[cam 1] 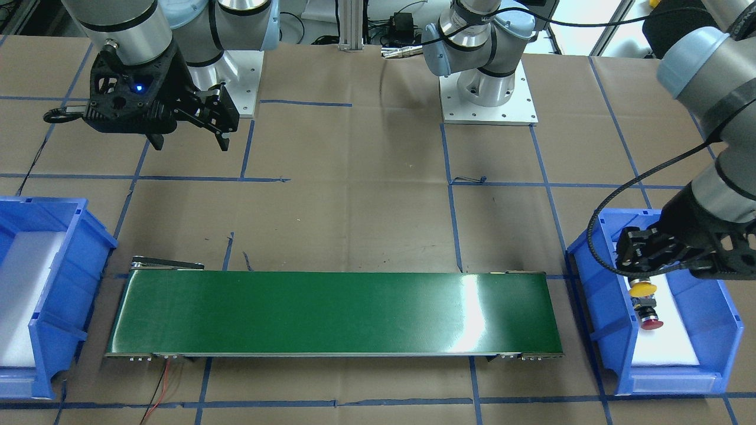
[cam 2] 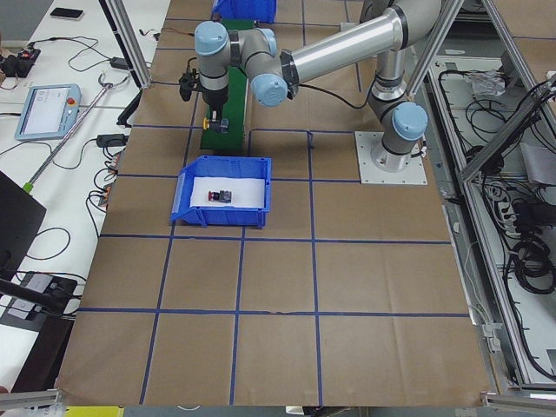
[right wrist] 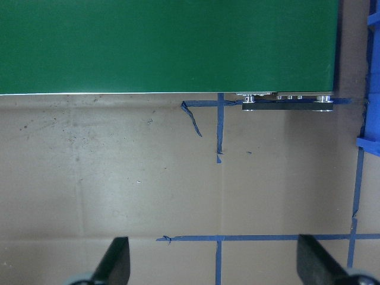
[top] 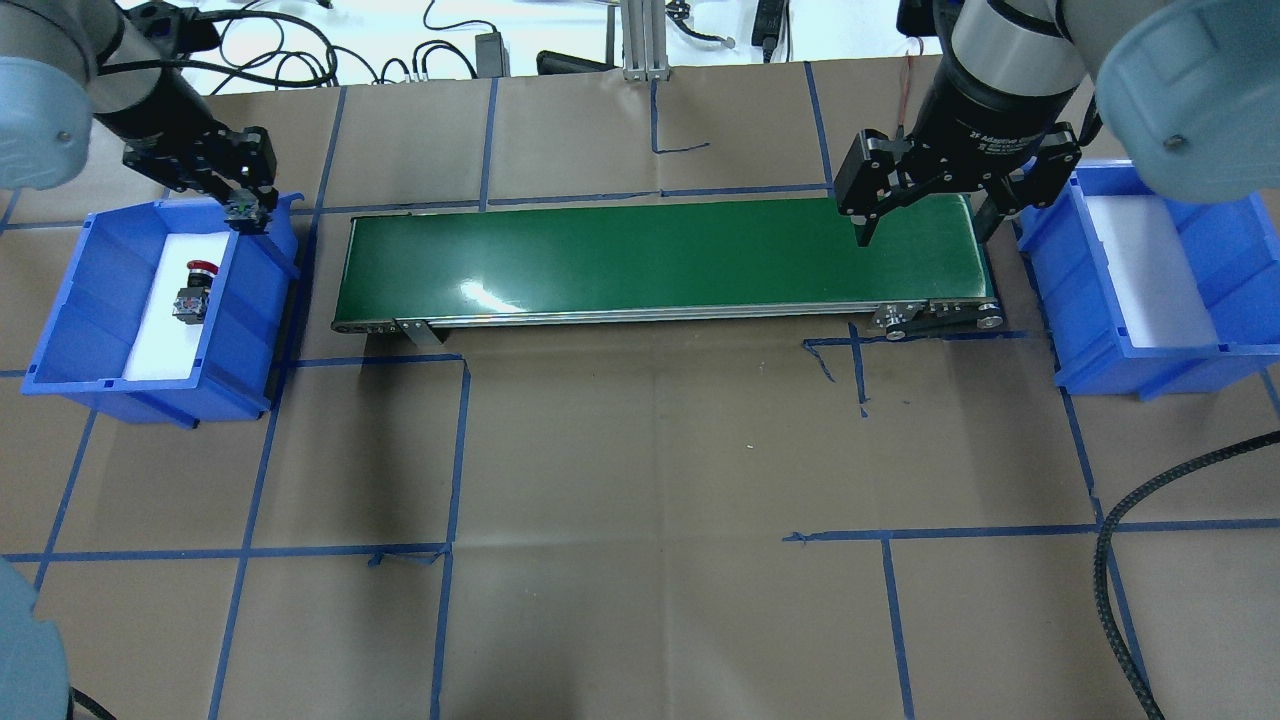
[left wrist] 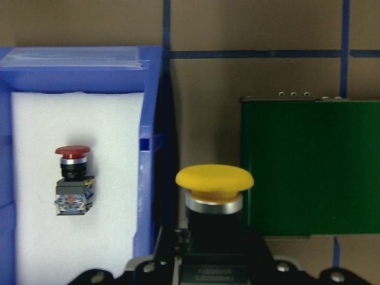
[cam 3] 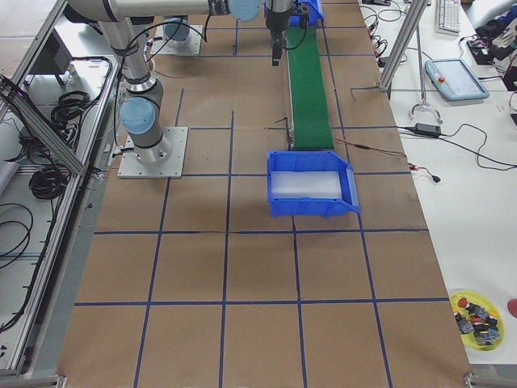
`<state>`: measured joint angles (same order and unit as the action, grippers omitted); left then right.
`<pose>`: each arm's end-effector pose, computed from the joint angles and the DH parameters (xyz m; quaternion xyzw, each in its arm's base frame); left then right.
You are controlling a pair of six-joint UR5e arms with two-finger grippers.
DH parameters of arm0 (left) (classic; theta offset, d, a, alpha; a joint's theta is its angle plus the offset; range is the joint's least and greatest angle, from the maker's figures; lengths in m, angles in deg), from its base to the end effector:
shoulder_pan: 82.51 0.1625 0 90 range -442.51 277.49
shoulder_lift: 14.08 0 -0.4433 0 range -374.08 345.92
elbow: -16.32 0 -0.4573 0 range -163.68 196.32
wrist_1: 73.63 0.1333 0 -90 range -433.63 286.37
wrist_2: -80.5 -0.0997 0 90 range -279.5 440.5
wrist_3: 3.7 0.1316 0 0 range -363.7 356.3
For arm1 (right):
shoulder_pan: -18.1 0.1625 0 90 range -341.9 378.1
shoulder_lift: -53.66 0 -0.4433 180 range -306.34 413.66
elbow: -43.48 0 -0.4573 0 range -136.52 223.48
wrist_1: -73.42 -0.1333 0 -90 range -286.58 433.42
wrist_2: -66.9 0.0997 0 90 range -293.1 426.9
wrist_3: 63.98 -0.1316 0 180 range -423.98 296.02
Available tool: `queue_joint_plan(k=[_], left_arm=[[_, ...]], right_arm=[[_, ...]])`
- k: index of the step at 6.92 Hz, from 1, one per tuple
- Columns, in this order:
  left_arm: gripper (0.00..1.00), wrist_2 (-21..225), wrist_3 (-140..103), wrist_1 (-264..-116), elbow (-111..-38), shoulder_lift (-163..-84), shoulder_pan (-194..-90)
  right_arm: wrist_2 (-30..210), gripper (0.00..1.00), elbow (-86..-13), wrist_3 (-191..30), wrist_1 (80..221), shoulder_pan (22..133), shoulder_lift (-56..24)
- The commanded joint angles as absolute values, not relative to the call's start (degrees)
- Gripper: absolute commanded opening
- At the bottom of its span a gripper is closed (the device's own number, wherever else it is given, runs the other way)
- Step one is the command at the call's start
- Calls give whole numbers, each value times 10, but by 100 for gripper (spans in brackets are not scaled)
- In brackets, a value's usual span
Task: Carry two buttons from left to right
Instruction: 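Carry the yellow button to the conveyor and lower it onto the belt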
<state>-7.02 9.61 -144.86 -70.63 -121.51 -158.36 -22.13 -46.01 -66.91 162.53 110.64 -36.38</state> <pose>0.0327 -0.6984 0.3484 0.0065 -0.9990 0.0423 0.0119 0.1600 -0.5493 0.4780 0.0034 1.0000 0.0034 0.0083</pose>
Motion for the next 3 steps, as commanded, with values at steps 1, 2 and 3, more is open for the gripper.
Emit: queue_joint_plan(k=[1, 2, 3], left_arm=[[6, -96, 10, -1391, -725, -1257, -1668], [6, -102, -9, -1359, -738, -1279, -1701], [6, -102, -11, -1318, -752, -1302, -1715]], right_arm=[[-221, 100, -460, -670, 1625, 1108, -363], [-220, 100, -457, -670, 1627, 1107, -363], [-220, 100, -458, -670, 1627, 1107, -363]])
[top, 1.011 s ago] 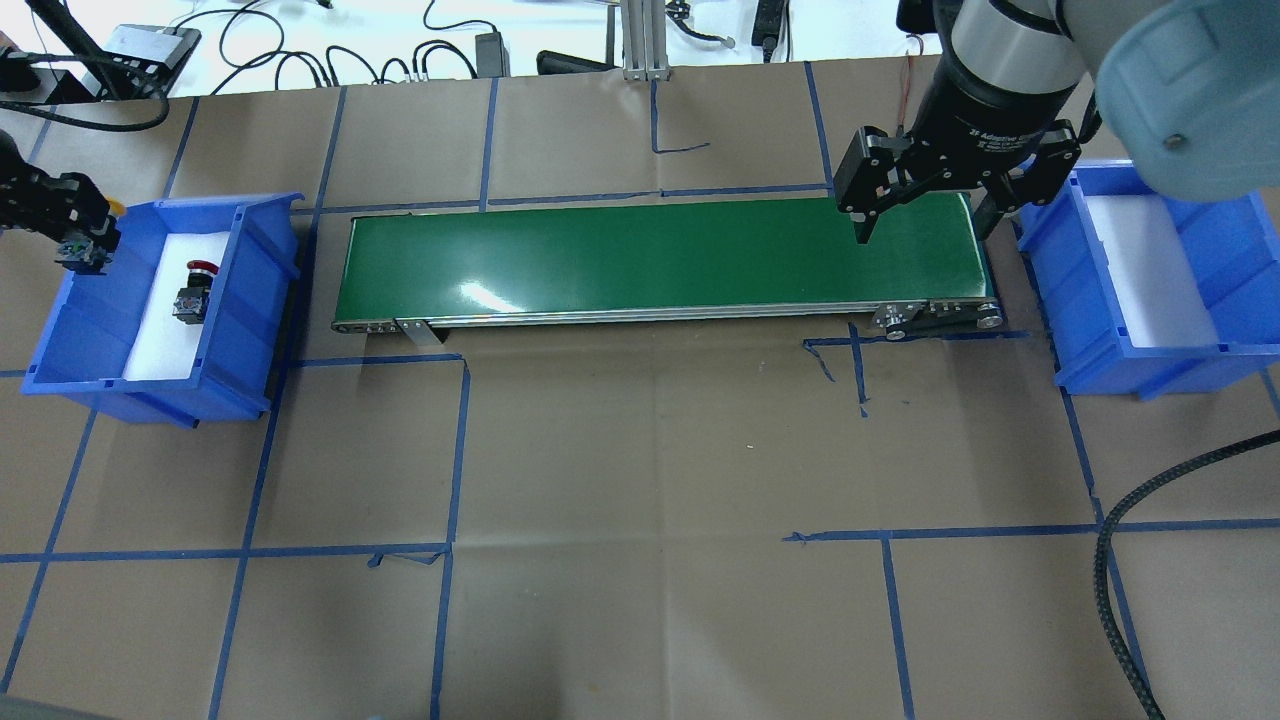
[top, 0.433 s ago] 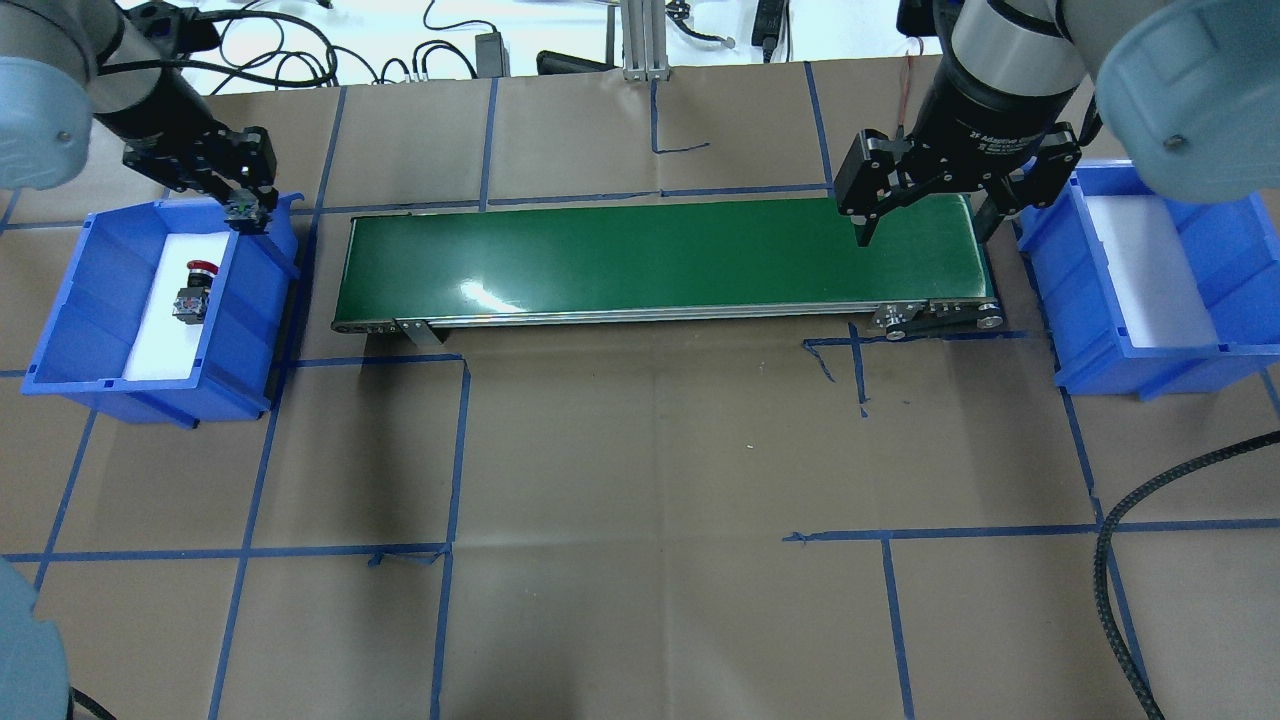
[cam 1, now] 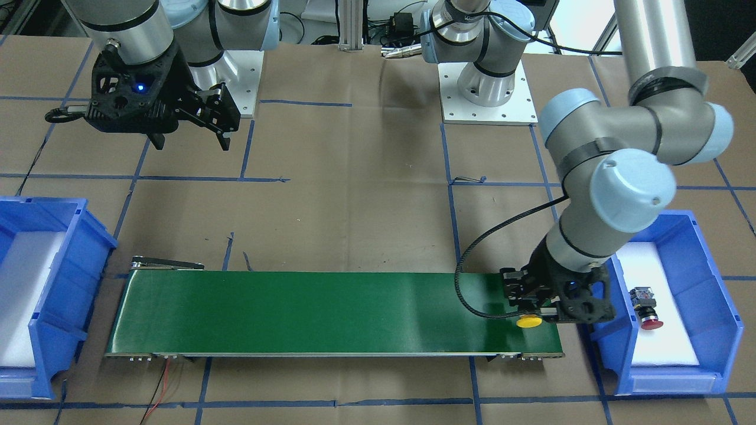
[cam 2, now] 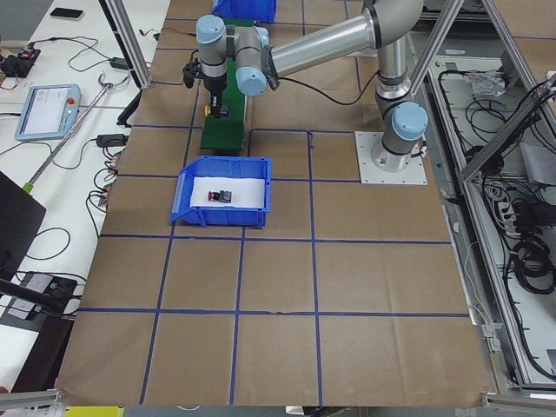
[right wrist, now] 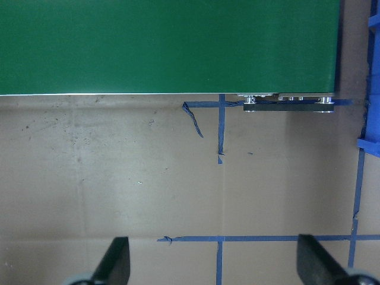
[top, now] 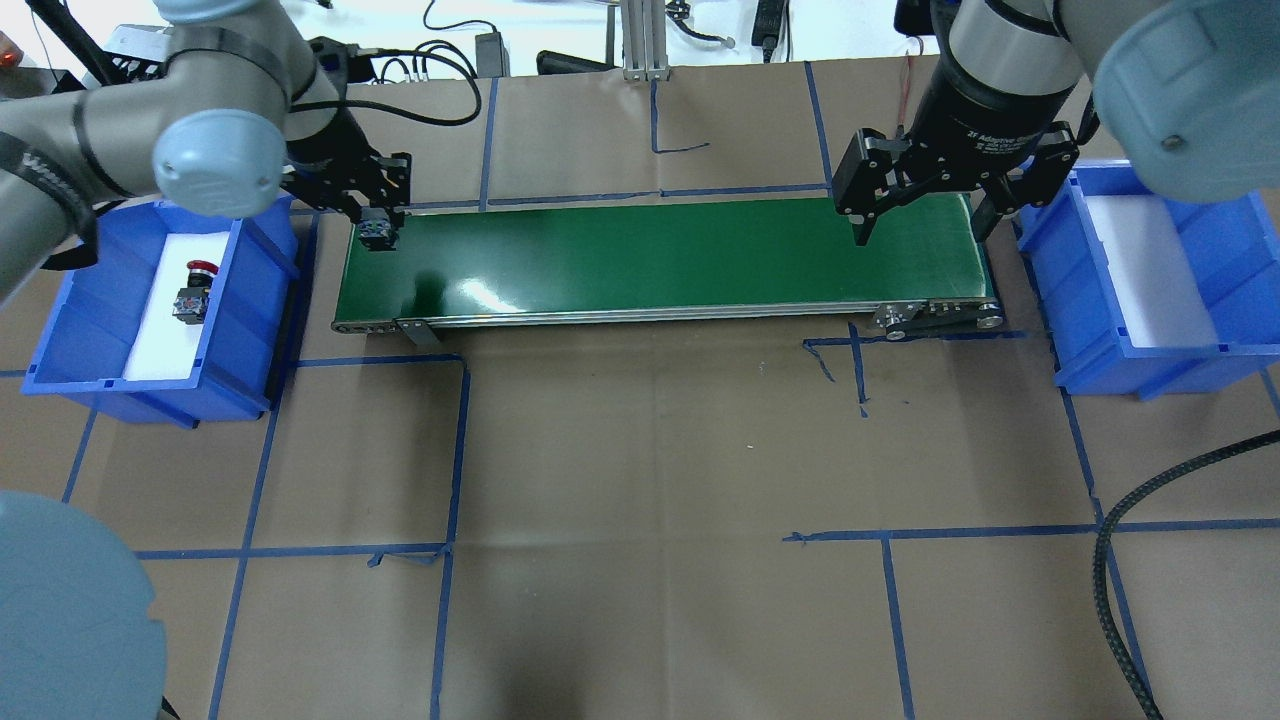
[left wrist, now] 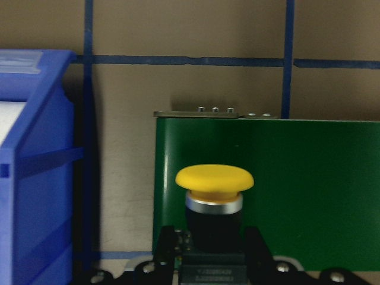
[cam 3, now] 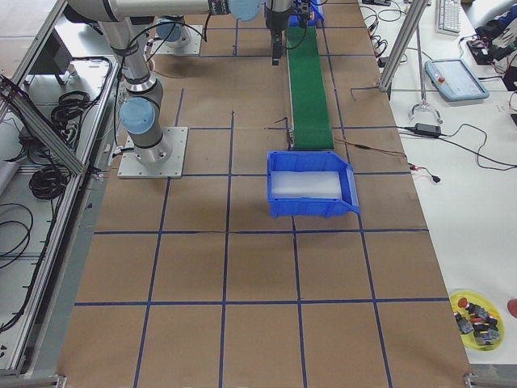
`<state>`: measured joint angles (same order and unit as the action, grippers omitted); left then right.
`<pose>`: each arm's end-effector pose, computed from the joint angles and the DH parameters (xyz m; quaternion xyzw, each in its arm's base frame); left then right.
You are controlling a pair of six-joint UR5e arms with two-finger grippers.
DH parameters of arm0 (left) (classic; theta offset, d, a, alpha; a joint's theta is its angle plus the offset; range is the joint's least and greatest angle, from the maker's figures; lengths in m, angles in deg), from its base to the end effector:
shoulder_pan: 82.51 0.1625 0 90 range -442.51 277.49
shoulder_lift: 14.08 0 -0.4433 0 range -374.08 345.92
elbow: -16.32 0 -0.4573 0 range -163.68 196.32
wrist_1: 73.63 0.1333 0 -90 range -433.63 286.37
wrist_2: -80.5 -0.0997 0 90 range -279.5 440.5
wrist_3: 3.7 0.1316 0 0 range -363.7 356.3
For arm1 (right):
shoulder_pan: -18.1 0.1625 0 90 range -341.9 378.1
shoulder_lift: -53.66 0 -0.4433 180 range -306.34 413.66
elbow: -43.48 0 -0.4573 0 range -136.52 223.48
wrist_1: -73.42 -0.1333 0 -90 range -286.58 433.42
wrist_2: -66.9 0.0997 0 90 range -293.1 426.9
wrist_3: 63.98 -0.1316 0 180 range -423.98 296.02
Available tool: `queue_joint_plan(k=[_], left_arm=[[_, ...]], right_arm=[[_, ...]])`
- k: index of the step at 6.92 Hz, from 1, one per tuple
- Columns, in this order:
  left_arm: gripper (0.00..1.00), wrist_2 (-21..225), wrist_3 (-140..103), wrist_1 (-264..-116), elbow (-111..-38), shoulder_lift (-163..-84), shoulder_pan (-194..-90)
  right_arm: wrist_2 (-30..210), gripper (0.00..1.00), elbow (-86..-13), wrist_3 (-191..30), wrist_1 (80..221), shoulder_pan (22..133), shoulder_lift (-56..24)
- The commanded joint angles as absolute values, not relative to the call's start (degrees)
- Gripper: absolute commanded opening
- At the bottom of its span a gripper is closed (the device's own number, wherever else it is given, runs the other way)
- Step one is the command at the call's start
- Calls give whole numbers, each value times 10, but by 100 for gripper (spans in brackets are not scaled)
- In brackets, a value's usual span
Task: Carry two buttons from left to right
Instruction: 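Carry the yellow button to the conveyor and lower it onto the belt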
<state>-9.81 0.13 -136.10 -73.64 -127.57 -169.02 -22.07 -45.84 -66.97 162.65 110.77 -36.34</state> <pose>-0.0894 -0.7118 0.2629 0.0029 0.9994 -0.0354 0.0050 0.1615 -0.5498 0.4795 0.0028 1.0000 0.0012 0.0089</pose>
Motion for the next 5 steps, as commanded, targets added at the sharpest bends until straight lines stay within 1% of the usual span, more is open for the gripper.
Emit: queue_joint_plan(k=[1, 2, 3, 4, 5], left_arm=[[6, -102, -11, -1297, -765, -1311, -1716], [6, -102, -12, -1297, -766, -1313, -1716], [18, -102, -12, -1296, -765, -1311, -1716], [81, -102, -27, -1297, -760, -1303, -1715], [100, -104, -52, -1298, -762, -1300, -1715]], right_arm=[[-220, 100, -458, -670, 1628, 1107, -363], [-220, 100, -460, -670, 1627, 1107, -363], [-220, 100, -460, -669, 1627, 1107, -363], [-220, 100, -460, -670, 1628, 1107, -363], [-220, 100, -459, -670, 1629, 1107, -362]])
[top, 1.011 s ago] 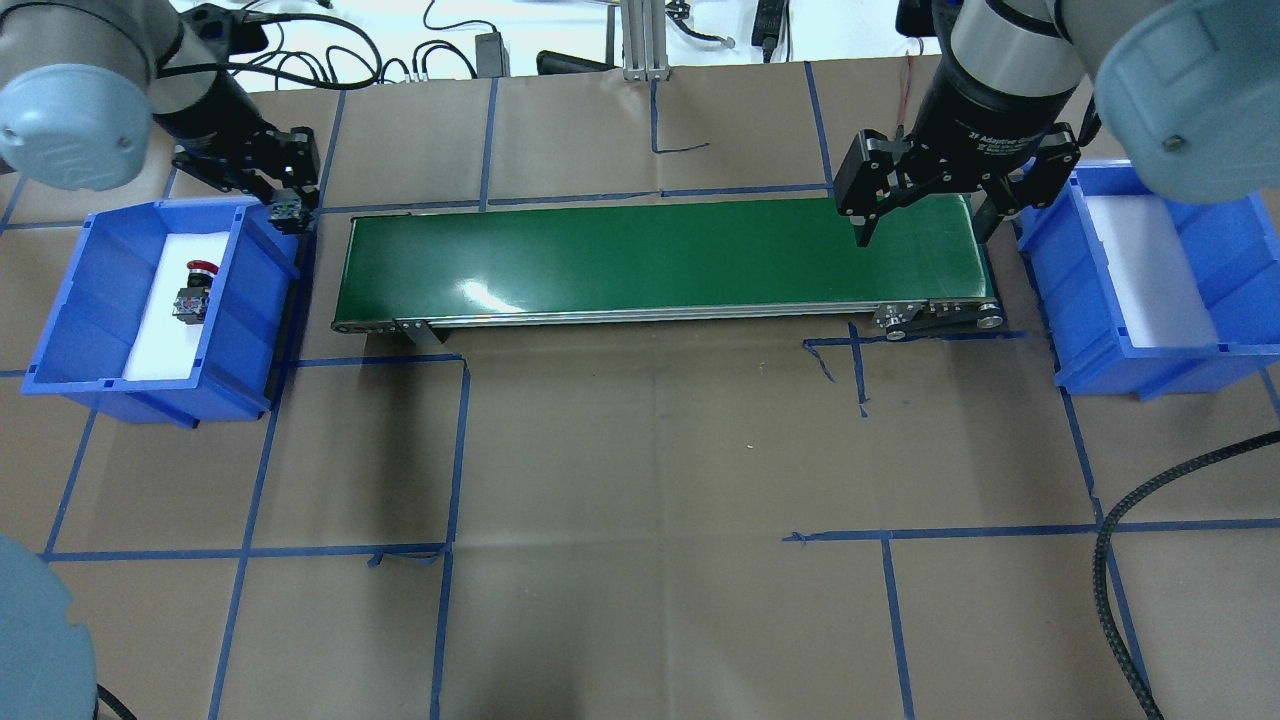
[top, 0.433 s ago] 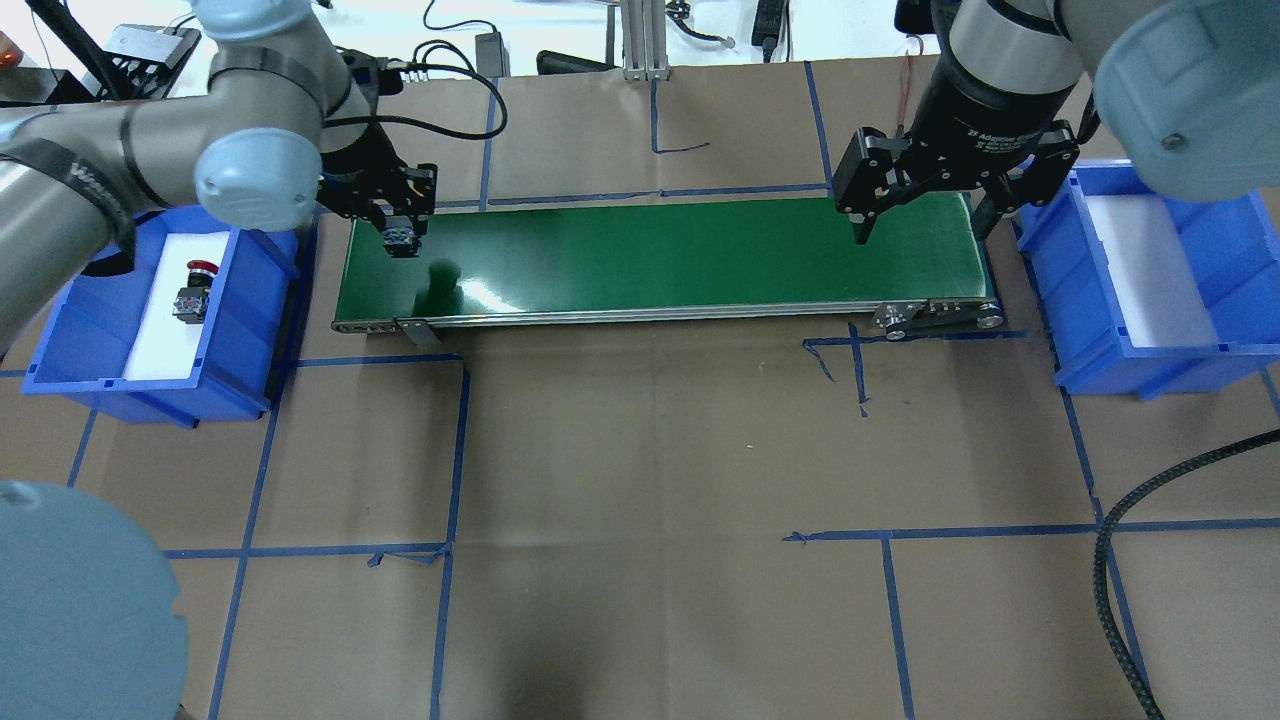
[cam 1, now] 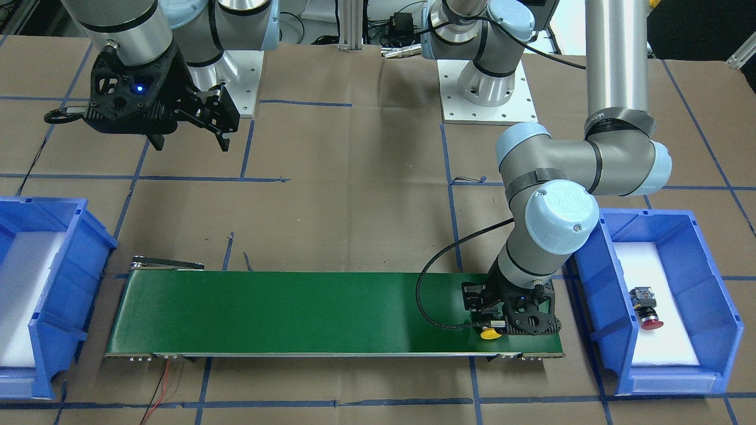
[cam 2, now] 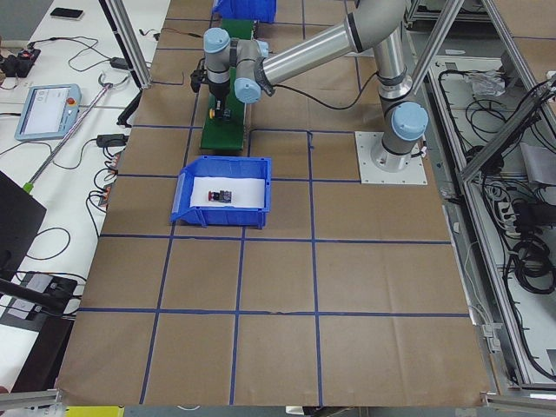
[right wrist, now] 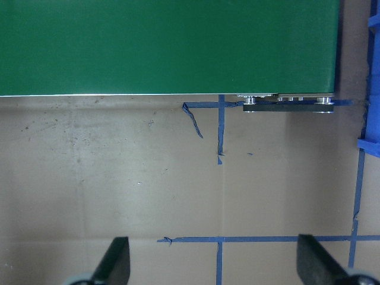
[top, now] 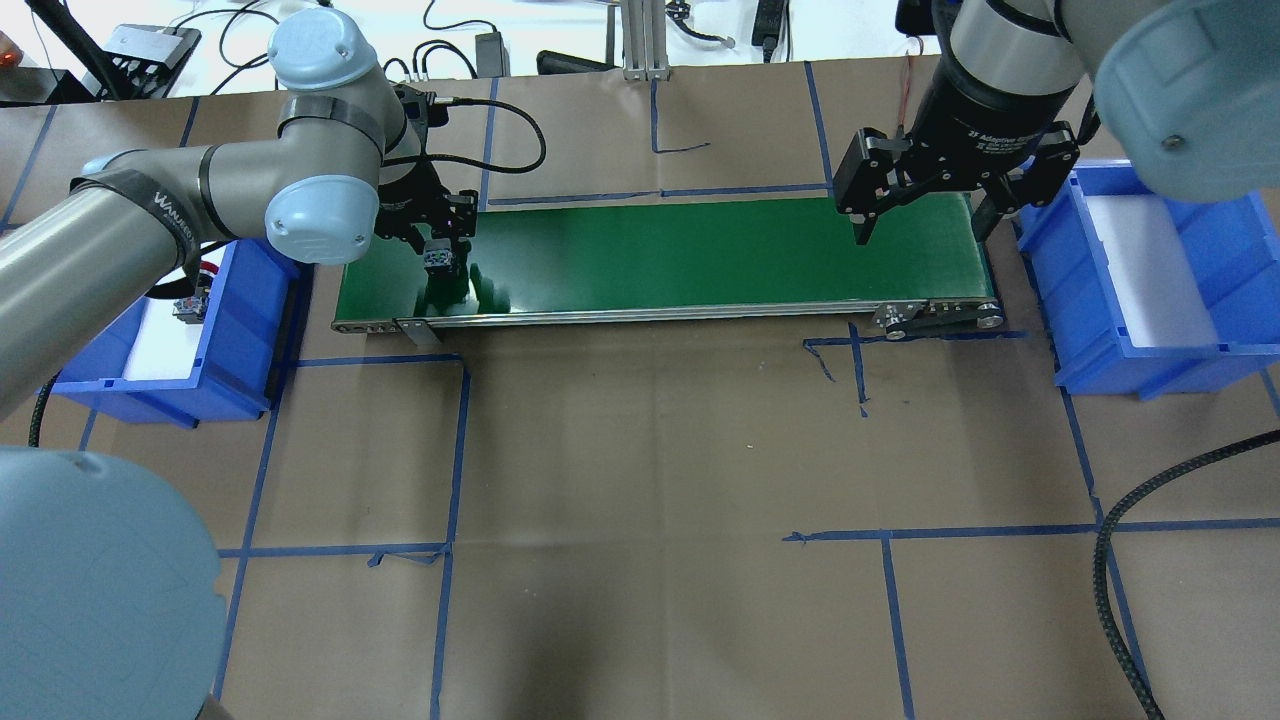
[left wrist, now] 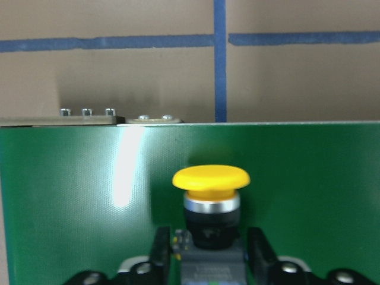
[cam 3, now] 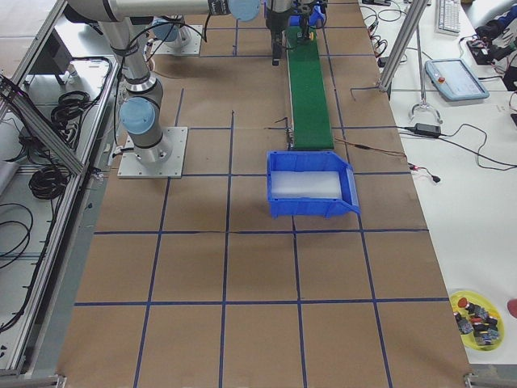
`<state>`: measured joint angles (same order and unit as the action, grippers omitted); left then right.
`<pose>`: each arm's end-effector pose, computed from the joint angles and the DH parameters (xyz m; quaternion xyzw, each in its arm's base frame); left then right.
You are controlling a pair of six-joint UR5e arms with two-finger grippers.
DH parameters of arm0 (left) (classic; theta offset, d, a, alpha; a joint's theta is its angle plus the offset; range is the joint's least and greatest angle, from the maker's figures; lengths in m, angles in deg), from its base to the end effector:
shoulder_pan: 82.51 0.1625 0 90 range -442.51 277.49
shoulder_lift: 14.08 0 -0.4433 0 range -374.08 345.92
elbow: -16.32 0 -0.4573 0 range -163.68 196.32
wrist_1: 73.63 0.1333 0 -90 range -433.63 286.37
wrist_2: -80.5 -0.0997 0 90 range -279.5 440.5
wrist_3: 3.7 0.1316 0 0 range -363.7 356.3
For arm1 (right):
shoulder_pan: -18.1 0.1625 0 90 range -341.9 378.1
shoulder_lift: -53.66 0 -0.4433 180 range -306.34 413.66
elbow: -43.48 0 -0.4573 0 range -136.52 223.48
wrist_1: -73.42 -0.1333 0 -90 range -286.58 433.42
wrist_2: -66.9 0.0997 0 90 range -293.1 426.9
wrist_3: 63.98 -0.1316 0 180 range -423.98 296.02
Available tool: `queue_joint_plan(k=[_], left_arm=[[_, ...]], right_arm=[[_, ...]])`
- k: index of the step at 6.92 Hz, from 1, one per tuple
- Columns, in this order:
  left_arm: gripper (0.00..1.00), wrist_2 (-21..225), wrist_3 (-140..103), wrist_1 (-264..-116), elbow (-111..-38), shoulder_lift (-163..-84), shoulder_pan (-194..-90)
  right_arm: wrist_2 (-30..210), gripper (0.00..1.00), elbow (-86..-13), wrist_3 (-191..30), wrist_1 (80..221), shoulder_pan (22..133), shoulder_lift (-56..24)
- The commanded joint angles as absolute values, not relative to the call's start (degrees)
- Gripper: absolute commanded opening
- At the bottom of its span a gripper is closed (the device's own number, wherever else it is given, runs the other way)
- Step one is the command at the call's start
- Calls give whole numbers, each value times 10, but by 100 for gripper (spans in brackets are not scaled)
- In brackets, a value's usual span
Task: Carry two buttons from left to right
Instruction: 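Carry the yellow button to the conveyor and lower it onto the belt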
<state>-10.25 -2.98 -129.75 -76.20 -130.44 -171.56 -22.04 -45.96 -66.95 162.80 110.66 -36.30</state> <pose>-0.1198 -0.7101 0.2164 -0.0023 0.9990 -0.0435 0.0072 0.1605 -0.5504 0.4782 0.0036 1.0000 0.0013 0.0092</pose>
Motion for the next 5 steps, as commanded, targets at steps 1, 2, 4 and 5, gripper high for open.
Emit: queue_joint_plan(k=[1, 2, 4, 5], left_arm=[[100, -105, -55, -1307, -750, -1298, -1715], [100, -105, -55, -1308, -747, -1293, -1715], [100, -105, -55, -1365, -717, -1259, -1708], [100, -104, -52, -1422, -674, -1254, -1701]], right_arm=[[-220, 100, -459, -670, 1629, 1107, -362], [-220, 100, -459, -669, 1630, 1107, -362], [-219, 100, -459, -669, 1631, 1106, -362], [-219, 100, -459, -669, 1631, 1106, -362]])
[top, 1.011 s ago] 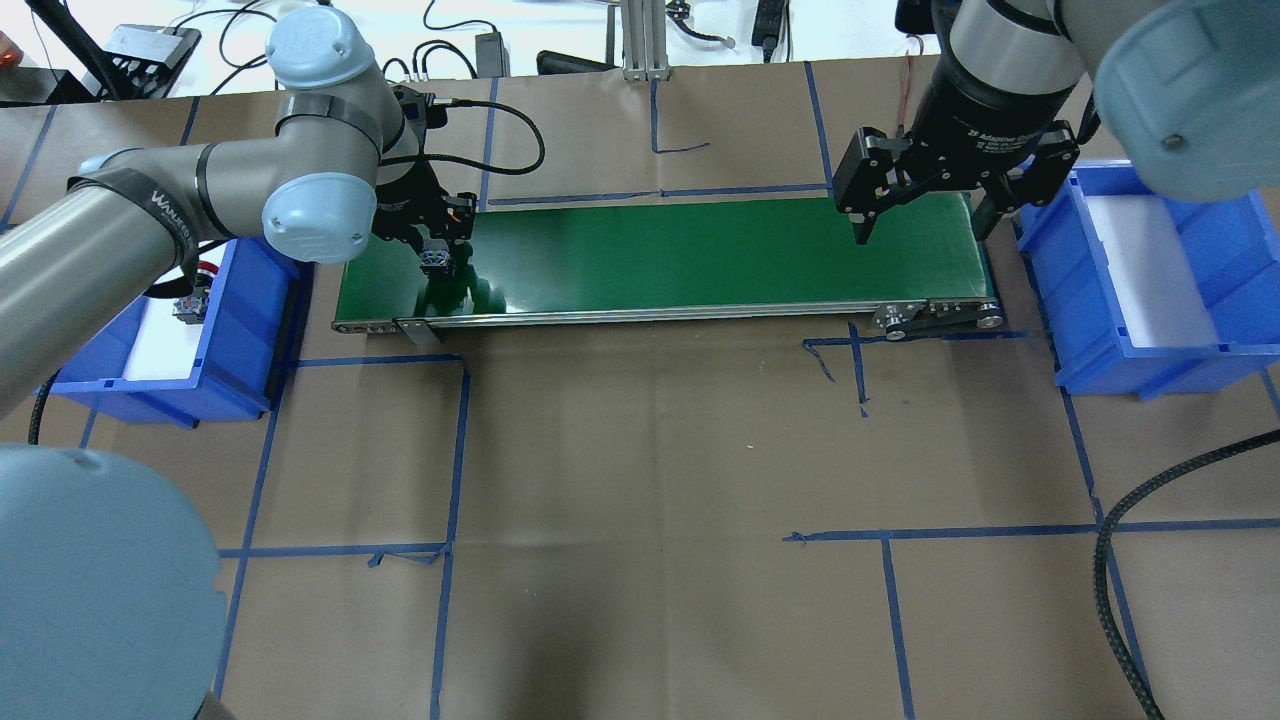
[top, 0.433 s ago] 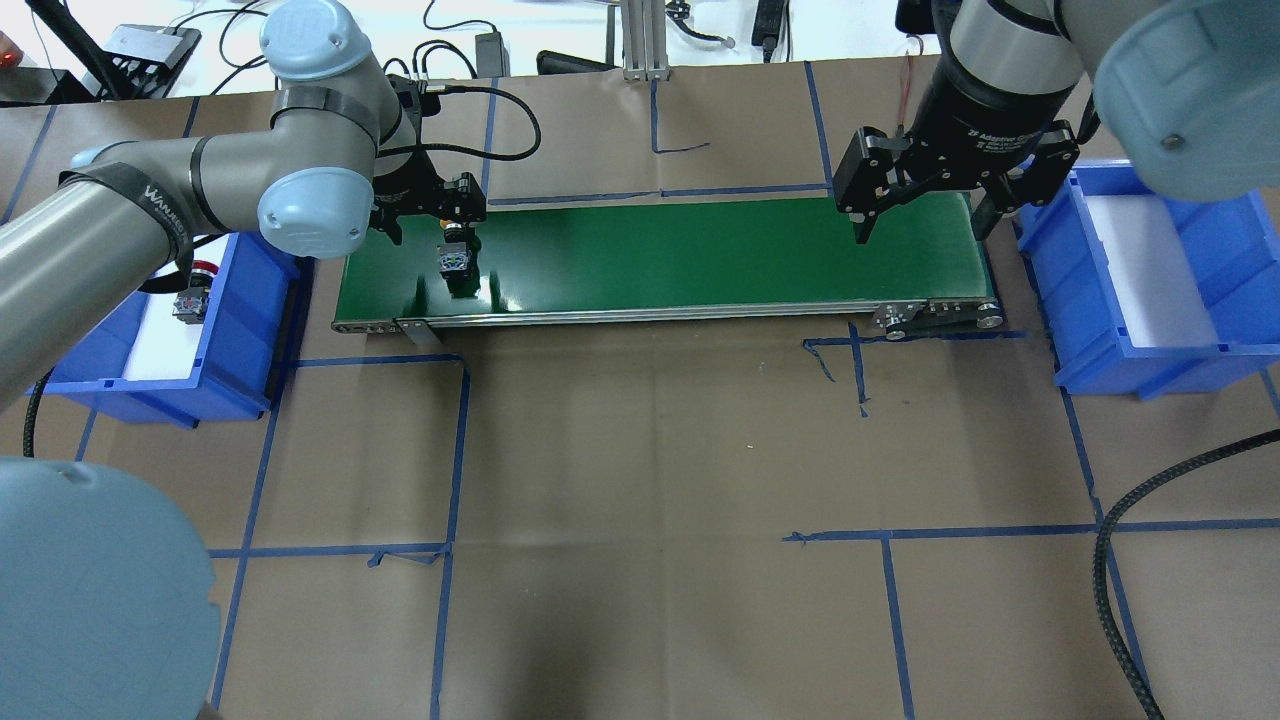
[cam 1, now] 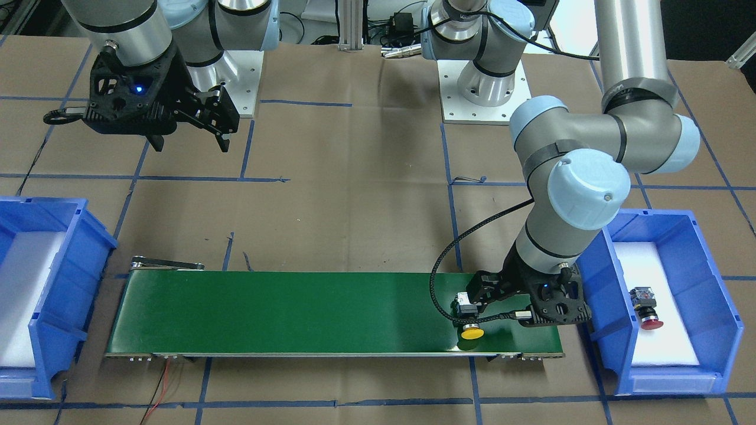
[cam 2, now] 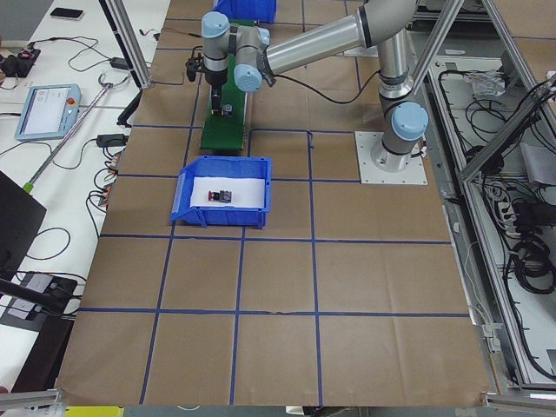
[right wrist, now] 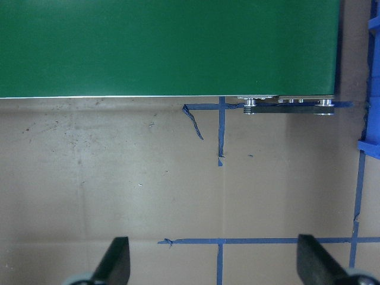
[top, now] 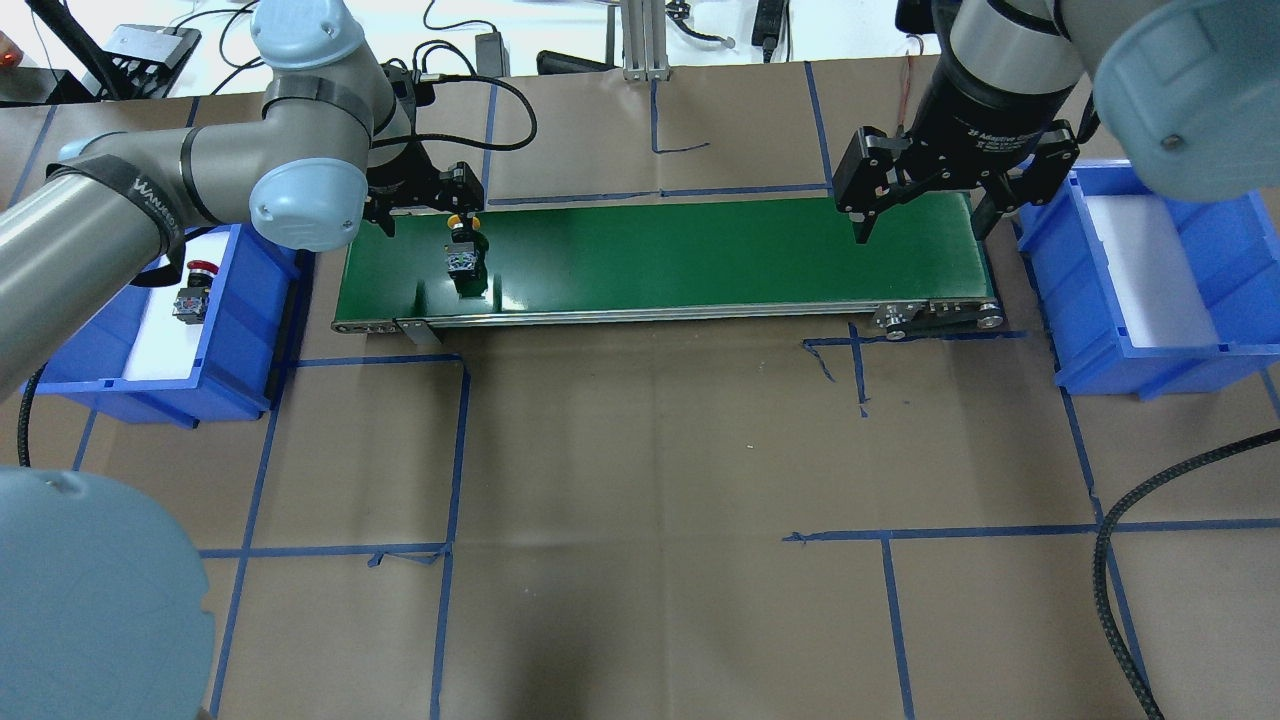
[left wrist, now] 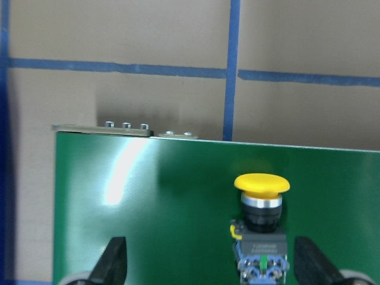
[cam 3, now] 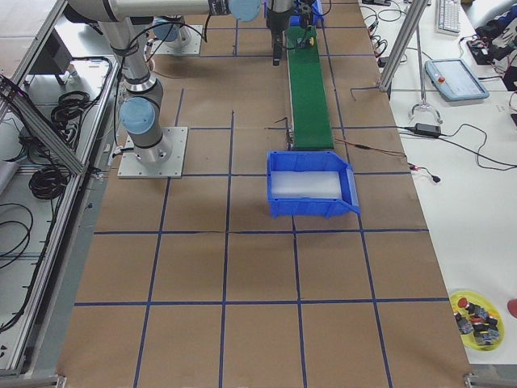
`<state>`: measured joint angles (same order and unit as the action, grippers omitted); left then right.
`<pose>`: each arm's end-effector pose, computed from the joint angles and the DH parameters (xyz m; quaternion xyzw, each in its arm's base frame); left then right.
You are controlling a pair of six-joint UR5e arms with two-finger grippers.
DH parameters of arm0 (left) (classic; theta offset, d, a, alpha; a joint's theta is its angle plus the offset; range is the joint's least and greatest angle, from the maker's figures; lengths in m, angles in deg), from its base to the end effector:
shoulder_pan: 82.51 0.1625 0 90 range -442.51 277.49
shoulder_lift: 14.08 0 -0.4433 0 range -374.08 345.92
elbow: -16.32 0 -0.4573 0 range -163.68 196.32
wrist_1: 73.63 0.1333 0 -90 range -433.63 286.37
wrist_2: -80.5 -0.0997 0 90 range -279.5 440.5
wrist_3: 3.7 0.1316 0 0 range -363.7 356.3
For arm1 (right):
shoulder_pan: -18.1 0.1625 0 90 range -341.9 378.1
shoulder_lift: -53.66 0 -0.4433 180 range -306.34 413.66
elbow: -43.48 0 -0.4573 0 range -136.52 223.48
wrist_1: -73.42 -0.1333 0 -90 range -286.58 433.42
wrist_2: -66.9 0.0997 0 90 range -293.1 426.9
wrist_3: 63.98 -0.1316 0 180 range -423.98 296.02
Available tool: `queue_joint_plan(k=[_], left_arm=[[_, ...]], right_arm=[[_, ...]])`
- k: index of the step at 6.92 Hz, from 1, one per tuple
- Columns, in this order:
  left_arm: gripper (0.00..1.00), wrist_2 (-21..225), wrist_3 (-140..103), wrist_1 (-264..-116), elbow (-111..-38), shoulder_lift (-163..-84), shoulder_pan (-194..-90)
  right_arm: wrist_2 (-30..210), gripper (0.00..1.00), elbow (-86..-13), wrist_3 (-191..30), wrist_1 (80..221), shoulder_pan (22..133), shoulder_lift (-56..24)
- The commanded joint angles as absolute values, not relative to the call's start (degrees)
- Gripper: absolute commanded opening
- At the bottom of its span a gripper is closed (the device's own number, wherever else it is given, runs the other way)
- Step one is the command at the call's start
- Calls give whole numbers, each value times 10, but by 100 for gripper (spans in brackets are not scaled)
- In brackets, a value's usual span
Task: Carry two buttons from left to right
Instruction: 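Open the left gripper and move it back over the blue bin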
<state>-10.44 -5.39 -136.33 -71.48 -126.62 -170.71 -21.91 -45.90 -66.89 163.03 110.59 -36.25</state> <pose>-0.1087 -0.7174 0.2945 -0.0309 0.9976 -0.0607 0.0082 0.1601 -0.5516 0.4787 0.0037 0.9999 -0.0007 0.0104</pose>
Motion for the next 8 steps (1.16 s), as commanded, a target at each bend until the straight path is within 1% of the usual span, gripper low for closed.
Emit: queue_joint_plan(k=[1, 2, 3, 5, 8], left_arm=[[100, -102, -48, -1479, -626, -1255, -1689], [100, -100, -45, -1518, -591, -1262, -1677], [100, -101, -6, -1524, -586, -1264, -1663], [100, -101, 85, -1524, -594, -1264, -1601], [100, -96, 244, -1525, -599, -1268, -1471]], right_arm=[[-217, 100, -458, -670, 1632, 1106, -362], [-218, 100, -458, -669, 1632, 1106, -362], [-219, 100, -460, -669, 1632, 1106, -362], [-218, 100, -461, -669, 1632, 1106, -362], [-218, 100, -460, -669, 1632, 1106, -362]])
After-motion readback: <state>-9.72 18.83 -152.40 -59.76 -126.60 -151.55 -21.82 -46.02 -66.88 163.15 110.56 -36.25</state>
